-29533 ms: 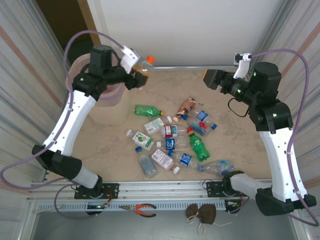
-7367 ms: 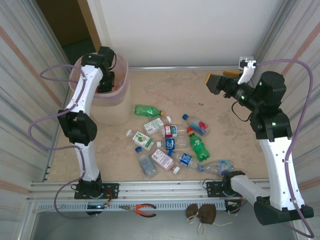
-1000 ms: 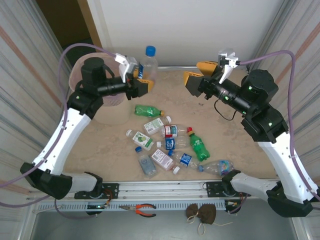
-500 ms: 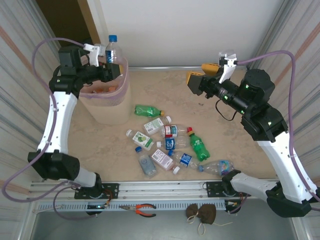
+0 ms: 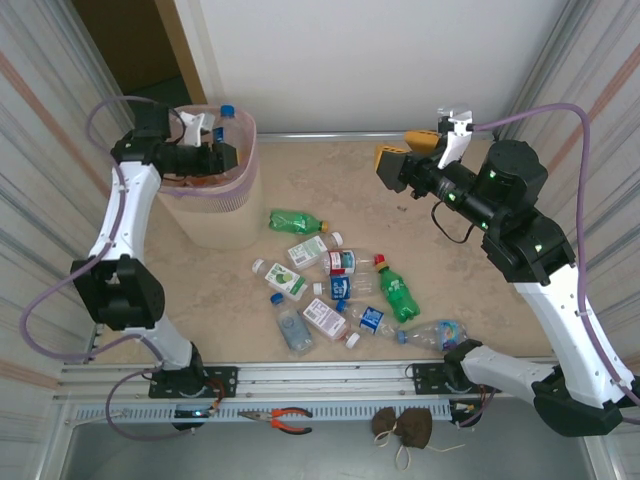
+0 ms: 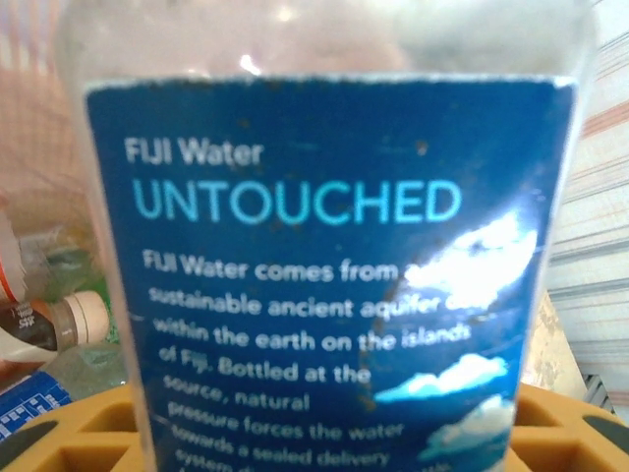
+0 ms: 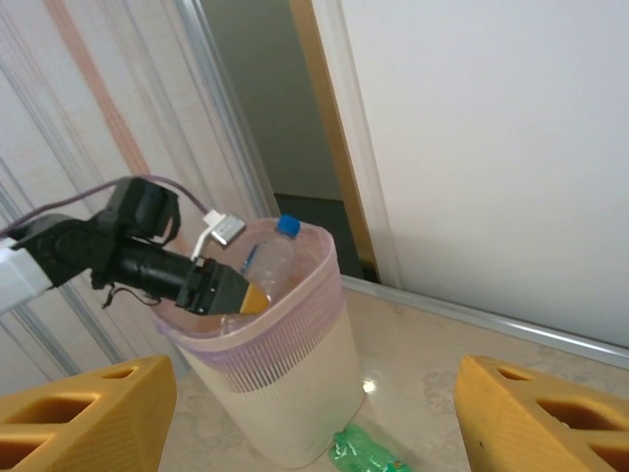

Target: Put the plastic bottles in the bin

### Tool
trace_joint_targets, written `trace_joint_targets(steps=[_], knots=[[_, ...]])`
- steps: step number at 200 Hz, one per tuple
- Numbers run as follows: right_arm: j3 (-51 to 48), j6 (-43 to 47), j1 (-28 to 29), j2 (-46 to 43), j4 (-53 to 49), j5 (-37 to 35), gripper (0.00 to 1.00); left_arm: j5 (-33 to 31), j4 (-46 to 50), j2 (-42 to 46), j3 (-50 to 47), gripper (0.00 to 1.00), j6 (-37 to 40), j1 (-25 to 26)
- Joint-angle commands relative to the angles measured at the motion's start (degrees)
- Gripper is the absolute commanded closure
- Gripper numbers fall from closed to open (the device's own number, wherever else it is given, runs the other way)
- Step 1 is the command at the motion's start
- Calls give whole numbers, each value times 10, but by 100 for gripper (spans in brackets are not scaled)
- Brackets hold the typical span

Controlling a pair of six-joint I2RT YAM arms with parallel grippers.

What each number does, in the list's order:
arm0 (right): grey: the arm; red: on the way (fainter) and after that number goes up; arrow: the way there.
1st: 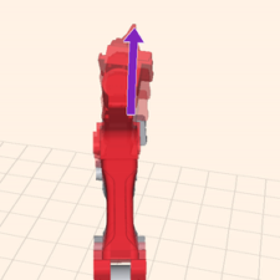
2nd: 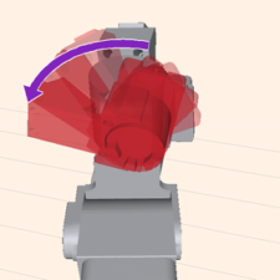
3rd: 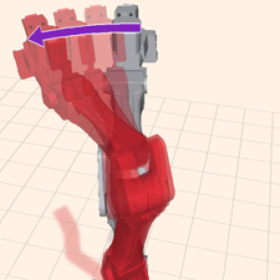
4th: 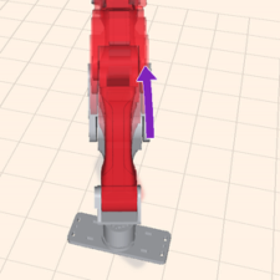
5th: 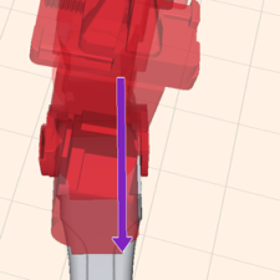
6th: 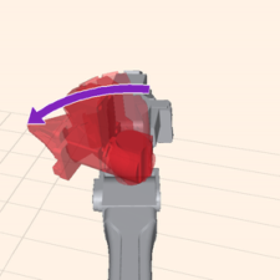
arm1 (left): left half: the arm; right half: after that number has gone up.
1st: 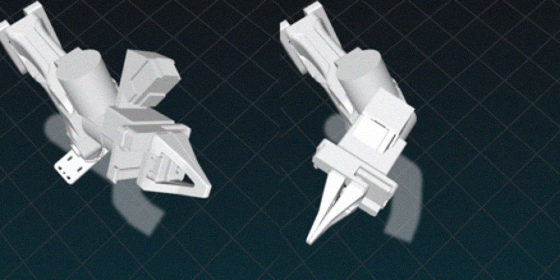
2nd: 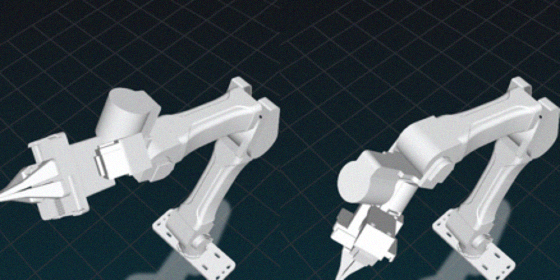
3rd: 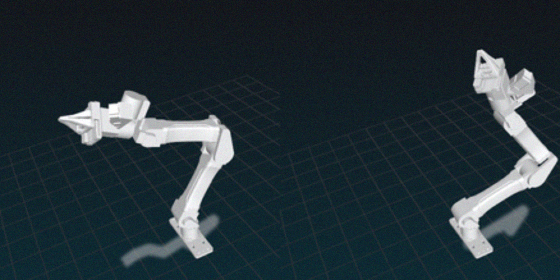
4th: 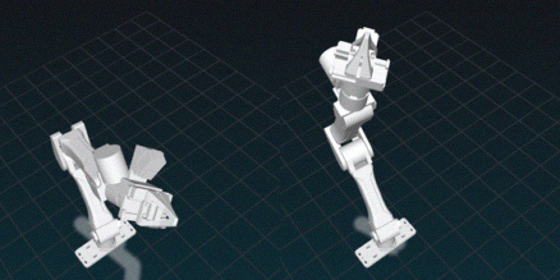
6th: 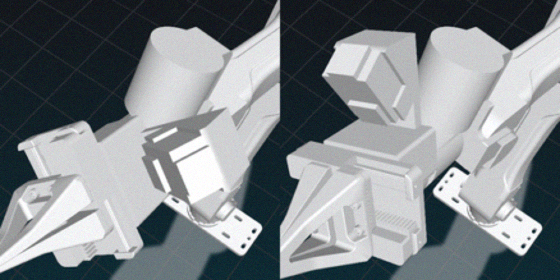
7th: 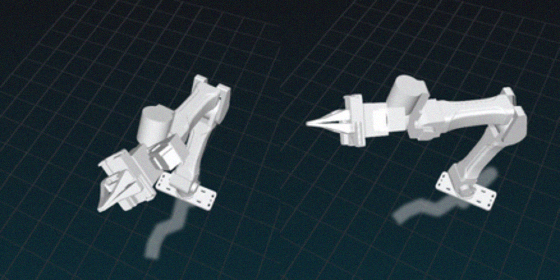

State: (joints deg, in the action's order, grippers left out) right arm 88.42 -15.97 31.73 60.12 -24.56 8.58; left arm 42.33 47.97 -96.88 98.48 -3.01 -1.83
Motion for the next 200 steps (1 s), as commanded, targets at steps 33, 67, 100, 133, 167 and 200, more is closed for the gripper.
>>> trace_joint_targets(steps=[33,67,100,133,167,200], knots=[[-14,9,-10,-12,3,-9,27,1,72,-54,16,46,47,-3],[-20,9,-13,-17,1,-13,27,2,90,-81,15,43,60,-2],[-25,9,-17,-21,1,-17,27,11,94,-90,14,38,63,-3],[-25,8,-18,-24,-3,-18,27,-1,86,-73,17,27,59,-3],[-28,7,-18,-27,-3,-18,27,-7,90,-59,31,23,56,-6],[-27,8,-18,-30,-14,-23,27,-21,88,-40,38,22,50,-7]])
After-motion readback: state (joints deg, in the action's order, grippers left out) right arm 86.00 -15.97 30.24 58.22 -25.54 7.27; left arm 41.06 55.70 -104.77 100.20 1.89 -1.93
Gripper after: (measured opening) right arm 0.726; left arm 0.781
